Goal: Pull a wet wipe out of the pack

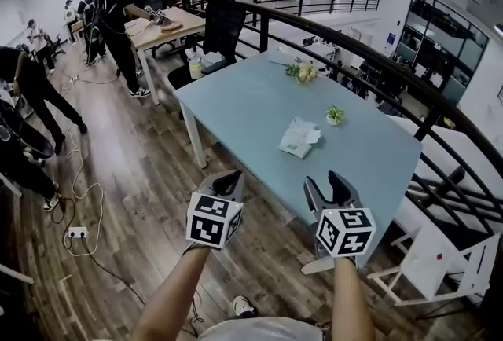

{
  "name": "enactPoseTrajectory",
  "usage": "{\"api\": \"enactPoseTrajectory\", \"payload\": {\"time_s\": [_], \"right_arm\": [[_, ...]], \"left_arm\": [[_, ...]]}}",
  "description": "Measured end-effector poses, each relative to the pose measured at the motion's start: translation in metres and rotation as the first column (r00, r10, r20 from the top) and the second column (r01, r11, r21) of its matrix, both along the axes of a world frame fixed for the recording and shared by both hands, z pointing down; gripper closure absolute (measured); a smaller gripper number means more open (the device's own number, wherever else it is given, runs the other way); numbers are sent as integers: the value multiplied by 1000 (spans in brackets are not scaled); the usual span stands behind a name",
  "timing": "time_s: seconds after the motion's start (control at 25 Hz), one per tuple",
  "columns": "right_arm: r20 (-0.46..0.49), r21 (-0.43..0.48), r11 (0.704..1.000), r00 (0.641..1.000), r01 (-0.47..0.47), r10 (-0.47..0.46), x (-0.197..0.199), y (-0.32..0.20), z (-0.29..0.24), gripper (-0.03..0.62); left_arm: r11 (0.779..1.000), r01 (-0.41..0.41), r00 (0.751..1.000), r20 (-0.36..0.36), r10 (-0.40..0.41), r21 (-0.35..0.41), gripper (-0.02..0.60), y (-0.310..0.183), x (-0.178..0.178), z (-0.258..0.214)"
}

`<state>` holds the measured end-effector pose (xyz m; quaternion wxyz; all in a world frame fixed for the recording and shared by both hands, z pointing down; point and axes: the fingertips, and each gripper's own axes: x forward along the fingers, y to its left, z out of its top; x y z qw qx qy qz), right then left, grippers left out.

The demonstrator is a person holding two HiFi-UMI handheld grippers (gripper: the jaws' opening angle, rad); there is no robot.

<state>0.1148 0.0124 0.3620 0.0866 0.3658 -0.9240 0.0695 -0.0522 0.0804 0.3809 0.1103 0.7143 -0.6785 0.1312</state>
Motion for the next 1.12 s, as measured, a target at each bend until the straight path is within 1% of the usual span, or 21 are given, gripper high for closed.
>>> {"api": "enactPoseTrajectory", "payload": {"time_s": [0.28,0.72,1.12], "right_arm": [[-8,-3,1000,1000,-30,30,-15,-3,-1,353],[-9,-2,998,998,-56,56,-16,-9,3,353],[-6,-9,998,998,-62,62,-27,-34,12,353]], "left_arm": [[1000,-30,1000,-10,30,6,588,-7,-16,0],[998,-67,998,-4,67,4,588,-21,-16,7],[996,-89,996,12,89,0,588,-48,-24,15]]}}
